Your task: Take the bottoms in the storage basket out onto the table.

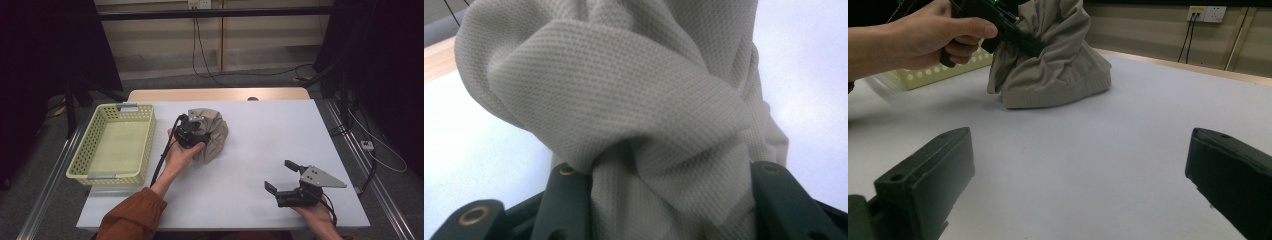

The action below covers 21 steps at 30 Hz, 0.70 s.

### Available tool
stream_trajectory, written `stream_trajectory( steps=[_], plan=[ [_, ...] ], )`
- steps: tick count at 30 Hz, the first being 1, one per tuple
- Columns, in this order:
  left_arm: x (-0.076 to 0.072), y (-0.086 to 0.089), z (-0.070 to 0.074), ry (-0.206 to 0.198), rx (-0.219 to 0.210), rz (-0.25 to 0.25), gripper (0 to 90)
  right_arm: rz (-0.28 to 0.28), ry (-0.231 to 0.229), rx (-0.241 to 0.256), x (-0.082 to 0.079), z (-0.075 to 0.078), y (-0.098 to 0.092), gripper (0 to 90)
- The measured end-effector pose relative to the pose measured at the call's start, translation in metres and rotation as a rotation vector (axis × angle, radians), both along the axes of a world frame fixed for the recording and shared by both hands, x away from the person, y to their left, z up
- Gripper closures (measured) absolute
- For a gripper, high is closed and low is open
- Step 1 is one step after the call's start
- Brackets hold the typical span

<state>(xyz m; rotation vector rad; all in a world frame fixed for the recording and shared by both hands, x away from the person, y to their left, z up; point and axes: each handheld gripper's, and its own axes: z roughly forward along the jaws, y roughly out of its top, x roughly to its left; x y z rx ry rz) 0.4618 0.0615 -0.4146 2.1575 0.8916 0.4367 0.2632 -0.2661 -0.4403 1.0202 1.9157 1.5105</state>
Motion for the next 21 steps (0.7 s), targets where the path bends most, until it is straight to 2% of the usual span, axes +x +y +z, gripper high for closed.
stream_trajectory(
  steps=[7, 9, 10, 11, 12, 13, 15, 18, 21],
  plan=[
    [0.000, -0.002, -0.005, 0.005, 0.013, -0.003, 54.0, -0.002, 0.000, 0.003, -0.001, 0.000, 0.000, 0.0],
    [0.000, -0.003, -0.007, 0.010, 0.029, -0.011, 53.4, -0.002, 0.002, 0.001, 0.000, 0.000, 0.000, 0.0],
    [0.000, -0.004, -0.008, 0.005, 0.040, 0.006, 52.6, -0.001, 0.003, 0.002, 0.000, 0.000, 0.000, 0.0],
    [0.001, -0.003, -0.009, 0.019, 0.026, -0.012, 51.3, 0.001, 0.003, 0.001, 0.000, 0.000, 0.000, 0.0],
    [0.001, -0.002, -0.011, 0.023, 0.014, 0.001, 50.2, 0.001, 0.002, 0.001, 0.000, 0.000, 0.000, 0.0],
    [0.002, -0.001, -0.013, 0.028, 0.023, 0.008, 49.2, 0.002, 0.002, 0.002, 0.000, 0.000, 0.000, 0.0],
    [0.002, 0.001, -0.016, 0.039, 0.002, 0.011, 49.1, 0.003, 0.007, 0.004, 0.000, 0.000, 0.001, 0.0],
    [0.003, 0.001, -0.020, 0.048, -0.003, 0.013, 47.5, 0.005, 0.009, 0.007, 0.001, 0.000, 0.001, 0.0],
    [0.004, 0.001, -0.024, 0.067, -0.003, 0.018, 41.1, 0.006, 0.008, 0.004, 0.001, 0.000, 0.001, 0.0]
  ],
)
